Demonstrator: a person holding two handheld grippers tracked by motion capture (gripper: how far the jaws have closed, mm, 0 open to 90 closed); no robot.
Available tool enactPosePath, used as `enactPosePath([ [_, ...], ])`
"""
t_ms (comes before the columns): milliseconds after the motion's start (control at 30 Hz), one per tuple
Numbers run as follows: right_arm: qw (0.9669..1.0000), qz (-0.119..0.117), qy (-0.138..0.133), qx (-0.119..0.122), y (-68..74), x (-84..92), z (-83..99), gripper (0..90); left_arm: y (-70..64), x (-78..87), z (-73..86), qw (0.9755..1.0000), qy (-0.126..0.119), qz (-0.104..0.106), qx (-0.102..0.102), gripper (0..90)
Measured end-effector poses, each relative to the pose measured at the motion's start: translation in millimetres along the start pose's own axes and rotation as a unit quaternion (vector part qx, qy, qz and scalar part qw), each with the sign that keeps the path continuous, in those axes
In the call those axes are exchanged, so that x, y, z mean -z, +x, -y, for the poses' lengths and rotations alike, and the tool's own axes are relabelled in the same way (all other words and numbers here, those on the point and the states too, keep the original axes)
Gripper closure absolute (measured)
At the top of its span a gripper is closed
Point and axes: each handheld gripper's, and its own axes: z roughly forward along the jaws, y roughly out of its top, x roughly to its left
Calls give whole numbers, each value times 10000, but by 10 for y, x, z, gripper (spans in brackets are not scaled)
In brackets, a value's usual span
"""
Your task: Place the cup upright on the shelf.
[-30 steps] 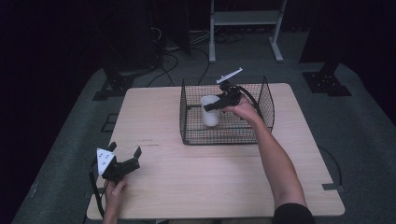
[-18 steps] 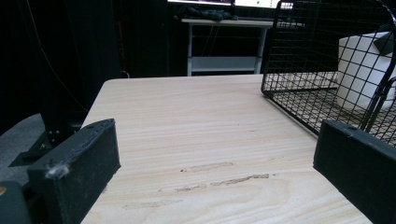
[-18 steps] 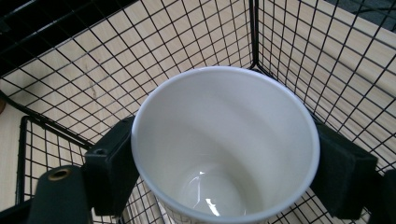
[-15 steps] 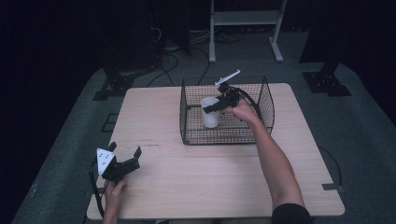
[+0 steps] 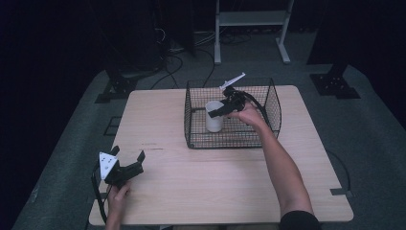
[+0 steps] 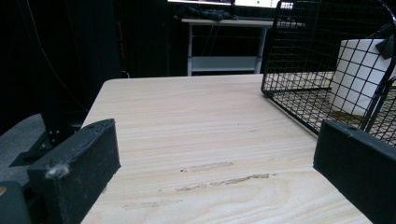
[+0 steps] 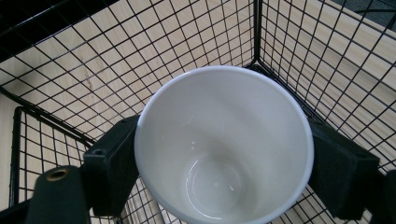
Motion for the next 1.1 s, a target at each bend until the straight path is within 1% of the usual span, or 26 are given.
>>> enactPosePath([
  [100,10000,-41,39,12,18,2,0,182,-1,-1,0,10000,0,-1,-9,0],
  [267,10000,-35,73,35,35,10,7,179,-1,-2,0,10000,1,-5,-11,0],
  [433,10000,-2,7,54,48,19,39,179,-4,-2,0,10000,5,-8,-17,0],
  [567,10000,-18,32,49,60,31,43,172,-5,-4,0,10000,9,-16,-20,0],
  [700,10000,11,-44,82,87,65,20,151,-2,-5,0,10000,7,-19,-6,0],
  [933,9999,25,-157,46,97,128,9,126,-4,-5,-1,10000,6,-17,-18,0],
  [1033,9996,1,-272,12,112,165,-7,125,-5,-5,-1,10000,11,-17,-19,0],
  [1100,9994,63,-338,21,119,198,-24,125,-4,-5,-1,10000,8,-14,-19,0],
])
